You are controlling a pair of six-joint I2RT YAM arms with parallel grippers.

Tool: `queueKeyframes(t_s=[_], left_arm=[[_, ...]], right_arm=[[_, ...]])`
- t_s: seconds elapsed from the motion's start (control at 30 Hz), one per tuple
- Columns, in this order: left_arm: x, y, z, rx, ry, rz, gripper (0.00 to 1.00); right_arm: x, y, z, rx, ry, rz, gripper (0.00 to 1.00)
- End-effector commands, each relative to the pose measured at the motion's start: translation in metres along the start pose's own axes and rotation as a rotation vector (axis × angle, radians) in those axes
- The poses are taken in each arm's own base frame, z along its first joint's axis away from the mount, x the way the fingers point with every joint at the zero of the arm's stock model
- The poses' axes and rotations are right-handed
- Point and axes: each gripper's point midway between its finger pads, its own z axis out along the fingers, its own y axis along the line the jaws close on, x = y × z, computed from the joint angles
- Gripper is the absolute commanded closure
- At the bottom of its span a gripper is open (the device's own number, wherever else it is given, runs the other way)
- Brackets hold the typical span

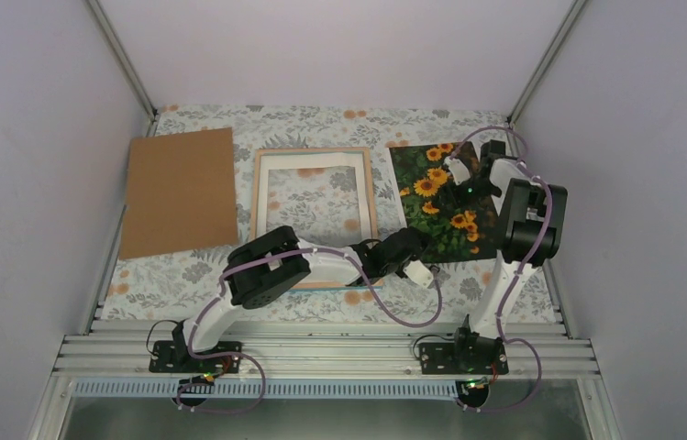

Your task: Put the photo into the frame

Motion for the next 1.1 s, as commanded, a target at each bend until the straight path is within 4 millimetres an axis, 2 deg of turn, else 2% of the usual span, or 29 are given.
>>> queueKeyframes(t_s=[0.0,0.13,0.2,0.3,0.4,0.5,0.53,0.7,0.77,0.93,1.07], left_arm=[[0.002,-0.003,0.007,-0.052,0.024,0.044,0.24],[-0.003,0.016,0.010,-0.121,0.014,0.023,0.33],[-0.006,0.023,0.010,-0.135,-0.002,0.008,0.41],[-0.015,0.031,0.007,-0.129,-0.040,-0.027,0.58],[-0.023,0.046,0.000,-0.129,-0.075,-0.080,0.78],[-0.025,0.058,-0.008,-0.140,-0.090,-0.125,0.95],[-0.026,0.062,-0.010,-0.139,-0.094,-0.141,0.97],[-0.027,0.086,-0.023,-0.140,-0.107,-0.266,0.98],[-0.029,0.101,-0.028,-0.135,-0.121,-0.328,0.98],[-0.034,0.138,-0.045,-0.153,-0.158,-0.435,0.98],[-0.033,0.165,-0.061,-0.154,-0.184,-0.535,0.98]], right_arm=[[0.067,0.025,0.035,-0.121,0.212,0.108,0.28],[0.069,0.030,0.035,-0.140,0.212,0.109,0.29],[0.067,0.032,0.033,-0.148,0.202,0.109,0.29],[0.058,0.037,0.026,-0.172,0.171,0.103,0.29],[0.037,0.045,0.009,-0.212,0.099,0.078,0.27],[-0.001,0.045,-0.030,-0.219,-0.042,0.043,0.23],[-0.014,0.045,-0.047,-0.219,-0.097,0.029,0.22],[-0.069,0.047,-0.136,-0.185,-0.343,-0.060,0.14],[-0.081,0.050,-0.161,-0.162,-0.405,-0.094,0.11],[-0.093,0.059,-0.210,-0.089,-0.528,-0.135,0.10],[-0.108,0.068,-0.256,-0.010,-0.638,-0.162,0.00]])
